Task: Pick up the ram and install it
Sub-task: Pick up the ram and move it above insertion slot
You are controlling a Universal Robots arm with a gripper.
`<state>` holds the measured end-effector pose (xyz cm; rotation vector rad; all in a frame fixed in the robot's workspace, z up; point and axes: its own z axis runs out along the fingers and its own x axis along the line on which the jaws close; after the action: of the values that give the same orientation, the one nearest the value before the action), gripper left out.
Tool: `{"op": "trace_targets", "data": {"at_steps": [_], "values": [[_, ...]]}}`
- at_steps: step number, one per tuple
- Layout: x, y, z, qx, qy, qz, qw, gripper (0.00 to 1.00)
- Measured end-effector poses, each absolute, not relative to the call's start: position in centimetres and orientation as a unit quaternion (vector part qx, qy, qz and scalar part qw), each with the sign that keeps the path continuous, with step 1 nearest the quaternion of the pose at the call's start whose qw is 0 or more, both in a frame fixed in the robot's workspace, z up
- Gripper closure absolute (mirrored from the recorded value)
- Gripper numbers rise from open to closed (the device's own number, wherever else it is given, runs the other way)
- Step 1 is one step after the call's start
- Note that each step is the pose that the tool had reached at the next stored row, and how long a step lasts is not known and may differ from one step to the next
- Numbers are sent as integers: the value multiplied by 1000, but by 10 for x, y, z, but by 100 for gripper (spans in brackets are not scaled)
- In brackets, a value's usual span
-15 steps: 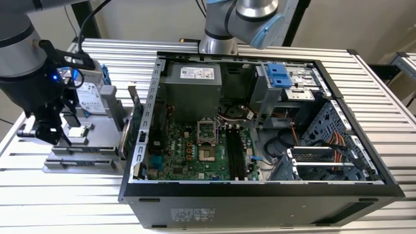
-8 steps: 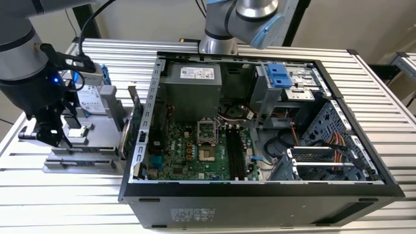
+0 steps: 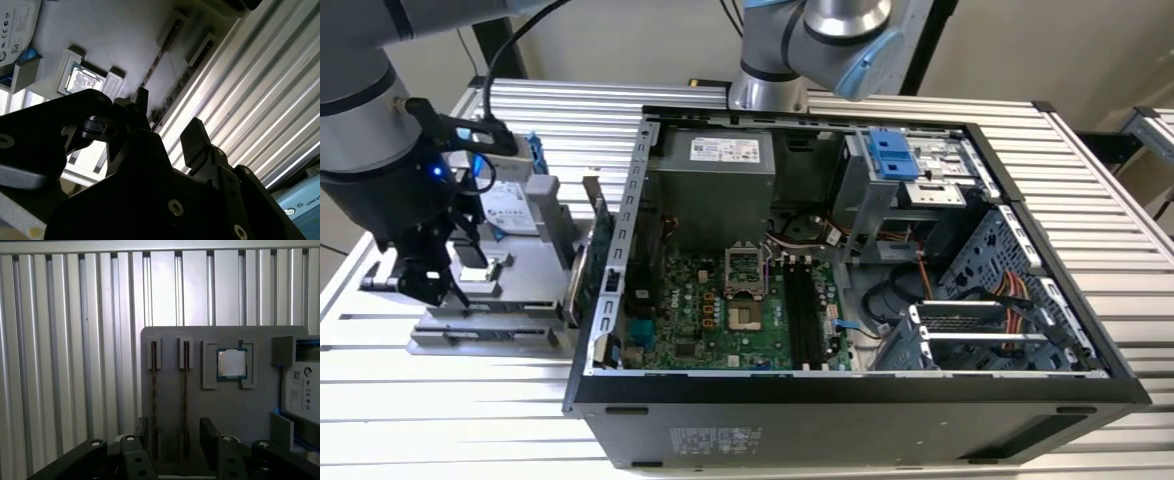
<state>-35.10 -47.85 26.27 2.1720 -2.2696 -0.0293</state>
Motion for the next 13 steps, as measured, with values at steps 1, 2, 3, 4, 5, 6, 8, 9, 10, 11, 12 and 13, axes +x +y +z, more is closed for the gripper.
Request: {"op": "trace_targets", "data": {"at_steps": [1,2,3,4,5,6,8,9,10,11,12,13], "values": [[-351,-479,262,691,-722,-9,0,0],[-351,-479,261,691,-722,-9,0,0],[-351,-479,261,691,-722,-9,0,0],[-351,-480,260,691,-722,-9,0,0],[-351,-480,259,691,-722,-9,0,0],[-351,-480,259,691,-722,-9,0,0],[-351,-481,258,691,-722,-9,0,0],[-351,-481,257,691,-722,-9,0,0],[-351,-482,257,691,-722,-9,0,0],[-351,-482,256,691,-722,-9,0,0],[-351,-482,255,691,-722,-9,0,0],[-351,-482,255,691,-722,-9,0,0]]}}
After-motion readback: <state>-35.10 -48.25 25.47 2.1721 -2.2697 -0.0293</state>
